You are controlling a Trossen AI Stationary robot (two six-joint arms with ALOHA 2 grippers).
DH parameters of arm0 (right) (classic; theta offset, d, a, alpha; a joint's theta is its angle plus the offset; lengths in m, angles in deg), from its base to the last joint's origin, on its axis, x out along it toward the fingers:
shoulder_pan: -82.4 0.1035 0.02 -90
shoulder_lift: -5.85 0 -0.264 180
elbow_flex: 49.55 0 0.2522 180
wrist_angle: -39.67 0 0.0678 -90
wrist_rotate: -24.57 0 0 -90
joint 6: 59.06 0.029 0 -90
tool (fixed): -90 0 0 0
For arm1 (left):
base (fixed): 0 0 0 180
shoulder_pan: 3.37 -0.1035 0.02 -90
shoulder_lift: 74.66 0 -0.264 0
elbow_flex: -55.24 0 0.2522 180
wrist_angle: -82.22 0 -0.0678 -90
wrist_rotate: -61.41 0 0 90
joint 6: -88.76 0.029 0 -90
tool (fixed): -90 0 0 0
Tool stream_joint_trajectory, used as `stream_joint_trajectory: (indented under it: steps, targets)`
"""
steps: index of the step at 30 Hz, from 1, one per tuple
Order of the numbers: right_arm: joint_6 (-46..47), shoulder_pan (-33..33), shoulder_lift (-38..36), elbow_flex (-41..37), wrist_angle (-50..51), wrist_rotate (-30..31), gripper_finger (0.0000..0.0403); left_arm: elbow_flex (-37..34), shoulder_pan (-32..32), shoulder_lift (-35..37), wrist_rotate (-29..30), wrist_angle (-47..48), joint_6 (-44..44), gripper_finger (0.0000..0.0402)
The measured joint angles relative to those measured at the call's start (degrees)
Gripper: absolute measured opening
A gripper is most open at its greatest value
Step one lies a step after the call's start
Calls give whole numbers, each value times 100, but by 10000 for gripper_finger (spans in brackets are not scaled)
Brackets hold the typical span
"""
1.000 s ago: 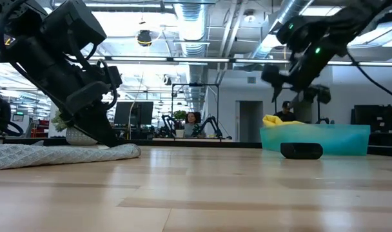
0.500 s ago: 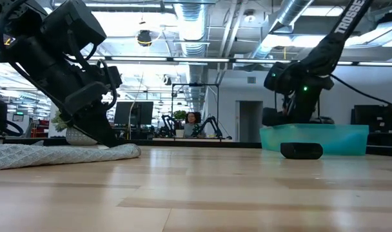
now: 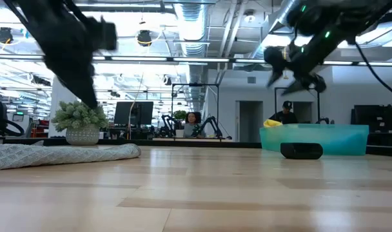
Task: Fold microfiber towels
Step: Fold the gray microfiber cloth
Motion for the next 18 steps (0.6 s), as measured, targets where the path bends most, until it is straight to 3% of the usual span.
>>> stream_joint_trajectory:
  steps: [6,12,16,18]
  targets:
    - [-946,1699,65,2,-752,-355,260,198,1454,326,432,841,-1960,61]
    - [-2134,3020,1550,67,-2840,-393,260,174,3270,192,1236,1037,-4635,61]
    - [-2442,3373,2701,545,-3388,-400,260,174,4013,-80,1527,1847,-6313,61]
    - [-2471,3466,3193,875,-3421,-414,260,172,4173,-289,1541,2235,-6754,61]
